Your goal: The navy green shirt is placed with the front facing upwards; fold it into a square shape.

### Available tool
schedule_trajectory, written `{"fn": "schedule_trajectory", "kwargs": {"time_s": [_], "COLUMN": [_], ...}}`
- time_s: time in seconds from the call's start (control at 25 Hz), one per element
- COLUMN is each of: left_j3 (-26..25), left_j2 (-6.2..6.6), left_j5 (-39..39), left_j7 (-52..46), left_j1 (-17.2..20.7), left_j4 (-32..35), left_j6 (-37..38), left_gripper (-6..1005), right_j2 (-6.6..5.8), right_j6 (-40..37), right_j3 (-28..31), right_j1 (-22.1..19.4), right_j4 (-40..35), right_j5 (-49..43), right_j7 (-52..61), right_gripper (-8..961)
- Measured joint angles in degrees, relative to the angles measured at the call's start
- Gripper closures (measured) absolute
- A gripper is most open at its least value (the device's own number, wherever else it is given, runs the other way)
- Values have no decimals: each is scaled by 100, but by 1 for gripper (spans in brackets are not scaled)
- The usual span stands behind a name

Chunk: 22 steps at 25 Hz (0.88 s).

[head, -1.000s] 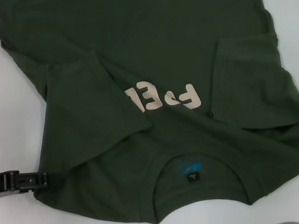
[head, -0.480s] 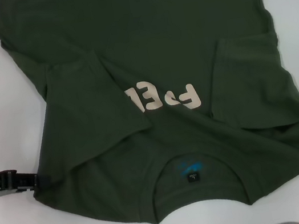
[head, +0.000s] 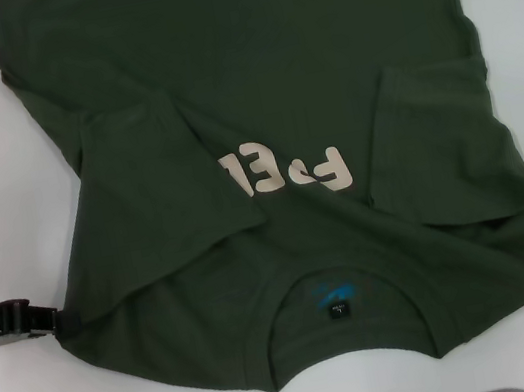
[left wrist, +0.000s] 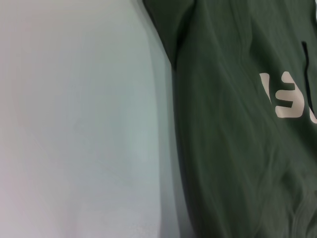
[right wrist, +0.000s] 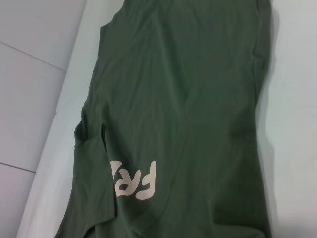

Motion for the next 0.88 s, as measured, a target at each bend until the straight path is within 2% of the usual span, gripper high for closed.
{"fn": "schedule_trajectory", "kwargs": {"time_s": [0.16,0.4,0.56,0.76,0.88], "left_j3": [15,98,105,88,92], "left_j2": [0,50,139,340,397], "left_j5": [0,-1,-1,53,70], "left_j7": [32,61,109,175,191], "left_j1": [-34,-115,-131,-121,-97], "left_j4": [0,48,63,72,72], "left_j6": [99,336,467,665,795], "left_gripper": [978,978,978,978,979], "right_j2": [-3,-1,59,87,138], "right_j6": [14,104,100,54,38], "right_j3": [0,2,71,170,201], "right_j1": [7,-69,-221,-342,-424], "right_j4": [0,20,16,54,73], "right_j5": [-1,-6,-2,3,-4], "right_j7": [0,-32,-106,-257,-387], "right_gripper": [950,950,950,951,951]}}
